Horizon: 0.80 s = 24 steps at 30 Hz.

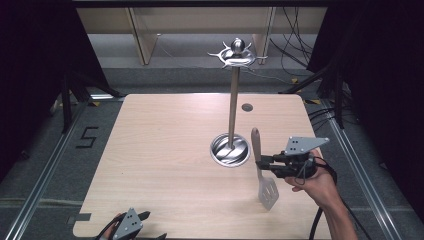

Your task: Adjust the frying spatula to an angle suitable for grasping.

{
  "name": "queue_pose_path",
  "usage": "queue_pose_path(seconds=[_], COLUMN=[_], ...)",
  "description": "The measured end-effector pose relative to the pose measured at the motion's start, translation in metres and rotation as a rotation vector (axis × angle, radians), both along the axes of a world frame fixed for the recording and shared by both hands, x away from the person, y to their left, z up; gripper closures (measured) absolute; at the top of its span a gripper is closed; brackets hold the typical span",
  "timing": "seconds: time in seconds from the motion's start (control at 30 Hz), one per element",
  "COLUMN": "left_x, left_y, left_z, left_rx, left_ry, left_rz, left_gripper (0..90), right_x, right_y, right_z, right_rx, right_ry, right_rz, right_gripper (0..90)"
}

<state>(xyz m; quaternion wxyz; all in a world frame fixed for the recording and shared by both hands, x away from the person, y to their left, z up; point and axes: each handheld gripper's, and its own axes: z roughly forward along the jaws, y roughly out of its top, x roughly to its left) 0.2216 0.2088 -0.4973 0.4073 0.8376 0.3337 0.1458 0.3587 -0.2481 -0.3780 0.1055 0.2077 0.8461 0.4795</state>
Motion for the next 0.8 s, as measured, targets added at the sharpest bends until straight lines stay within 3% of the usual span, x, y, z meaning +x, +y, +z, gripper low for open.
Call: queue_pose_path(seconds=[0.1,0.13,0.17,0.2,0.23,0.27,0.37,0.4,0.47,0.5,0.53,0.63,0.67,0.73,0.8], left_x=[-0.002,-0.002,-0.002,-0.002,-0.002,0.000,0.000,-0.001,-0.001,-0.001,-0.002,-0.001,-0.002,-0.001,-0.001], left_y=[-0.001,-0.003,-0.003,-0.001,-0.002,0.000,0.000,-0.002,-0.002,-0.003,-0.004,-0.003,-0.003,-0.002,-0.004], left_z=[-0.001,-0.002,-0.002,-0.001,-0.001,-0.001,0.000,-0.001,-0.001,-0.002,-0.002,-0.001,-0.002,-0.002,-0.002], left_rx=[-0.007,-0.047,-0.047,-0.018,-0.029,-0.010,-0.007,-0.025,-0.021,-0.027,-0.046,-0.030,-0.037,-0.031,-0.056], left_ry=[0.020,0.021,0.021,0.017,0.019,-0.003,-0.005,0.013,0.021,0.021,0.019,0.008,0.033,0.026,0.013], left_rz=[0.018,0.025,0.025,0.020,0.022,-0.001,-0.003,0.017,0.020,0.027,0.024,0.007,0.021,0.023,0.033], left_gripper=[14.8,14.8,14.8,14.8,14.8,14.8,14.8,14.8,14.8,14.8,14.8,14.8,14.8,14.8,14.8], right_x=[0.001,0.001,0.001,0.002,0.002,0.003,0.003,0.004,0.005,0.007,0.006,0.010,0.010,0.011,0.016], right_y=[0.000,0.000,0.000,0.000,0.000,0.001,0.003,0.003,0.003,0.005,0.006,0.005,0.007,0.006,0.003], right_z=[0.002,0.003,0.003,0.006,0.007,0.008,0.011,0.014,0.016,0.017,0.020,0.024,0.024,0.025,0.028], right_rx=[0.017,0.025,0.025,0.021,0.026,0.034,0.066,0.071,0.065,0.079,0.077,0.070,0.098,0.101,0.117], right_ry=[0.000,-0.015,-0.015,-0.013,-0.015,-0.024,-0.022,-0.030,-0.028,-0.057,-0.040,-0.063,-0.068,-0.066,-0.079], right_rz=[0.011,0.004,0.004,0.009,-0.004,-0.002,-0.028,-0.028,-0.030,-0.037,-0.046,-0.043,-0.065,-0.061,-0.068], right_gripper=[77.0,77.0,77.0,77.0,77.0,77.0,77.0,76.9,77.0,76.9,76.9,76.9,76.9,76.9,76.9])
